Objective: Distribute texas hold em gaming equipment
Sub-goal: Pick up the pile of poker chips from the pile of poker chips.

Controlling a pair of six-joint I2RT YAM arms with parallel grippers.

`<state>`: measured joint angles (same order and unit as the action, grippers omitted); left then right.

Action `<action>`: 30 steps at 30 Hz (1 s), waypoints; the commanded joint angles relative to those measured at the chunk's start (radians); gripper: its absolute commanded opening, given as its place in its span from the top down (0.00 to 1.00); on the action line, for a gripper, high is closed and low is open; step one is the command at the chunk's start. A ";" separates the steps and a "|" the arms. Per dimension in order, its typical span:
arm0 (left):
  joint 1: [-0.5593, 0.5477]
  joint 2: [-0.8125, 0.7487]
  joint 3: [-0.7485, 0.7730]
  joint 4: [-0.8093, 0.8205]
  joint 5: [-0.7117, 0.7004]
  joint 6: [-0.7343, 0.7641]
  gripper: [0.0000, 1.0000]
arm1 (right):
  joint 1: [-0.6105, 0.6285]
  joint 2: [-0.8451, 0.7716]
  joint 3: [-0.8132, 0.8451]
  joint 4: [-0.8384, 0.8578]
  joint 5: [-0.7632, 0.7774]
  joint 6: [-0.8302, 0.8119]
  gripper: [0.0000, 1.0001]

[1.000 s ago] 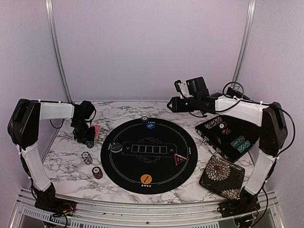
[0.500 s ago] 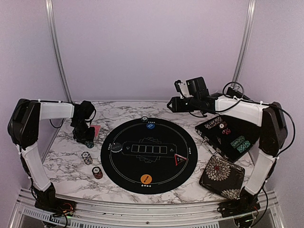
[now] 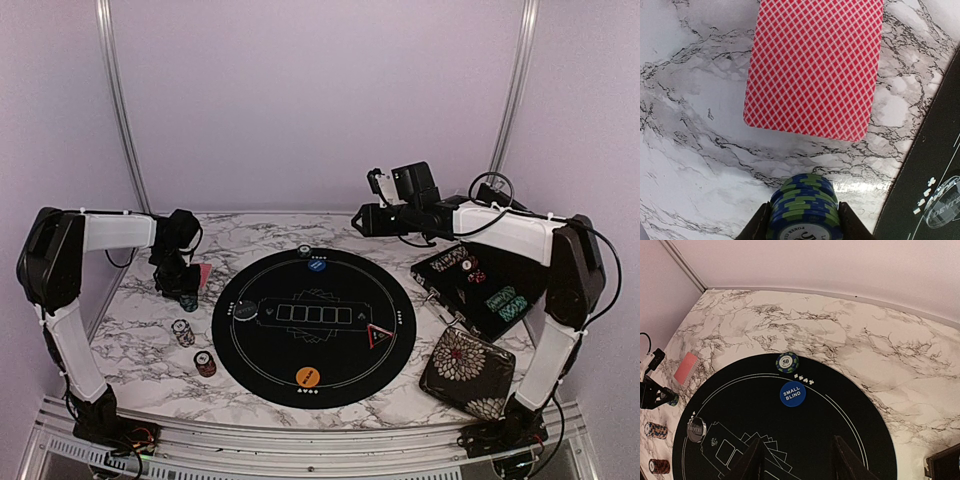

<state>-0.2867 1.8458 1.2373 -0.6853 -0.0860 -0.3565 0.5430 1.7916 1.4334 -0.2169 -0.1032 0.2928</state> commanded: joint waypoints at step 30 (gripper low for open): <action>-0.009 -0.008 0.022 -0.049 -0.021 0.007 0.59 | 0.003 0.023 0.025 0.017 -0.002 0.010 0.57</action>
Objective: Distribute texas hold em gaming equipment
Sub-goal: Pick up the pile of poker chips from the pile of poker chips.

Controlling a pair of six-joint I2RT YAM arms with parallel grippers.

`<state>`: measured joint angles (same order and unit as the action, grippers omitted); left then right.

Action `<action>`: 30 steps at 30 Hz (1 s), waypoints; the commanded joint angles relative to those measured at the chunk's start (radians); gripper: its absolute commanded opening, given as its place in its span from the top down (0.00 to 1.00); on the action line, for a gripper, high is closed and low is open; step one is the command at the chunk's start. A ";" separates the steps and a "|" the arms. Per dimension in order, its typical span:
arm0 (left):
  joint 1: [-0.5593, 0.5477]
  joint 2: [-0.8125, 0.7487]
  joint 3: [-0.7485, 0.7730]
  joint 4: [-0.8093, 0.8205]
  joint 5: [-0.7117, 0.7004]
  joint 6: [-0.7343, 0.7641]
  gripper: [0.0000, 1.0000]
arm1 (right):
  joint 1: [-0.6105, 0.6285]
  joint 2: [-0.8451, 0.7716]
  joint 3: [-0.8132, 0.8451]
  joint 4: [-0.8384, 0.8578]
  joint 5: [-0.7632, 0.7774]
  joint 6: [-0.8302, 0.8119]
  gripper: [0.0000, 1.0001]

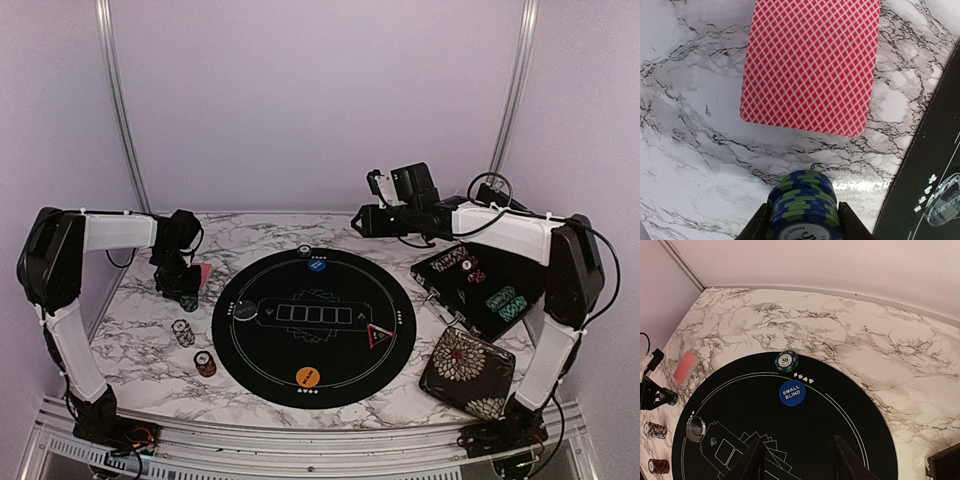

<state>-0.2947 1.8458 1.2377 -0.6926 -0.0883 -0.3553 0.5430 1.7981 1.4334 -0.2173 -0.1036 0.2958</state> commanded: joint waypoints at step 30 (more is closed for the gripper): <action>0.001 0.012 0.029 -0.041 -0.010 0.015 0.56 | 0.007 0.033 0.044 0.005 0.001 0.006 0.57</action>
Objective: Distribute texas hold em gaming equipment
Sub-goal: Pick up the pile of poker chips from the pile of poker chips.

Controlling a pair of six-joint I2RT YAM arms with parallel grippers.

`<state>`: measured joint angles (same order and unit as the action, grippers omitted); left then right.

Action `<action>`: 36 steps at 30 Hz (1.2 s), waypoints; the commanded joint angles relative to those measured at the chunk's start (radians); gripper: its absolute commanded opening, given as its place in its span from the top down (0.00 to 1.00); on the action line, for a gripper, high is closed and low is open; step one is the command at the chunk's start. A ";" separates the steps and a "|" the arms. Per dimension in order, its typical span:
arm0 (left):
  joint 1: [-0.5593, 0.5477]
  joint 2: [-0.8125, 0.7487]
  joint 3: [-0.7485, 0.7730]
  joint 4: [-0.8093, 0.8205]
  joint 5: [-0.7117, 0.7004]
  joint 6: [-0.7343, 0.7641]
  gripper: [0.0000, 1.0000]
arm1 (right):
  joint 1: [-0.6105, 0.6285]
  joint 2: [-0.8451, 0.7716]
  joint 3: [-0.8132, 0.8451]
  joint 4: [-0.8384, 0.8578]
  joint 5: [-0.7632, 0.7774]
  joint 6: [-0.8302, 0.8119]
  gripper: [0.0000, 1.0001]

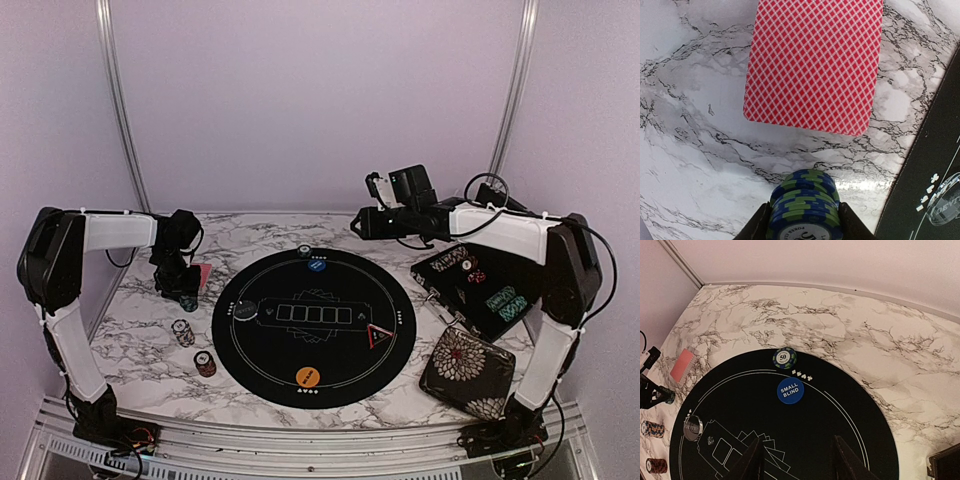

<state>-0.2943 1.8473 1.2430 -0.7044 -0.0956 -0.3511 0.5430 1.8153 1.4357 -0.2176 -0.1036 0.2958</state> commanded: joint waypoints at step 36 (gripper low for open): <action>-0.156 -0.023 0.107 -0.103 0.018 -0.053 0.58 | 0.010 -0.027 -0.015 0.012 0.007 0.002 0.57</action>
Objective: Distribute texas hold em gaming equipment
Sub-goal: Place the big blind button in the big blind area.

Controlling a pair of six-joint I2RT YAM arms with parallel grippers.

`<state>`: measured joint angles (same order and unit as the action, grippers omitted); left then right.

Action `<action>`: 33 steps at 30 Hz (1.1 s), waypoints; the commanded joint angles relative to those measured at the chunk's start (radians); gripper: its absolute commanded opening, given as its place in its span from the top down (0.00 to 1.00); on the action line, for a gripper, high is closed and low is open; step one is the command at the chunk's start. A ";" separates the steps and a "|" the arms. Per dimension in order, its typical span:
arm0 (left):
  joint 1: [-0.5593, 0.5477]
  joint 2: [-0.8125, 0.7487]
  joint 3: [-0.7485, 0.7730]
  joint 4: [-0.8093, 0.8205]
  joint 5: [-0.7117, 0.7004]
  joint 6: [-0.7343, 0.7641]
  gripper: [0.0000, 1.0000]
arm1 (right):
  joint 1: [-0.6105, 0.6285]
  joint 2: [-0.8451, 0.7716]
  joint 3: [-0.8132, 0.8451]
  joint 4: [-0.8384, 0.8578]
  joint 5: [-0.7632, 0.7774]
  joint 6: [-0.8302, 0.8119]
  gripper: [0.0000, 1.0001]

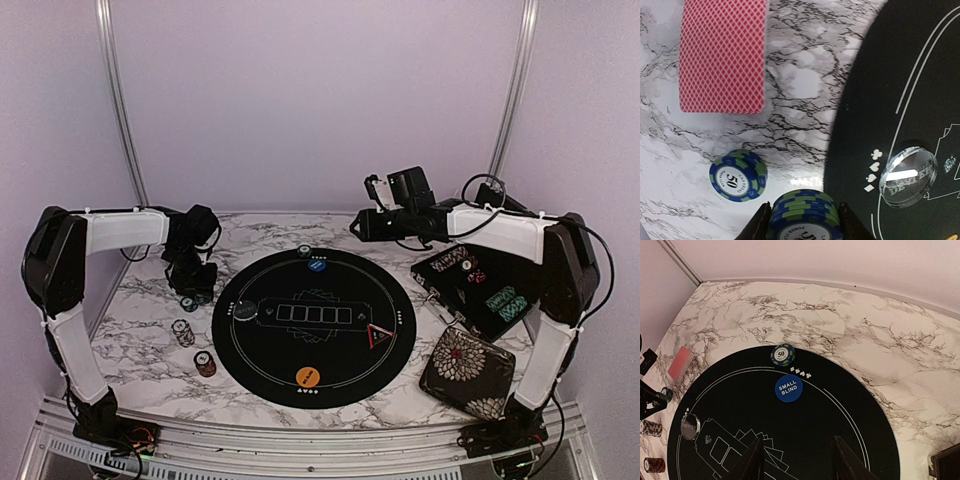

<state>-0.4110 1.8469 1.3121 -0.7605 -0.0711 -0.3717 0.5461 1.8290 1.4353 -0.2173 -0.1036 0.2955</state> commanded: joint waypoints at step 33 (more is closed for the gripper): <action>-0.617 0.196 0.307 -0.069 -0.006 -0.269 0.58 | -0.011 -0.327 -0.341 0.007 0.077 -0.002 0.57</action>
<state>-0.9714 2.0132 1.5597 -0.8036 -0.0822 -0.6106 0.5453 1.5543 1.1130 -0.2127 -0.0696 0.2947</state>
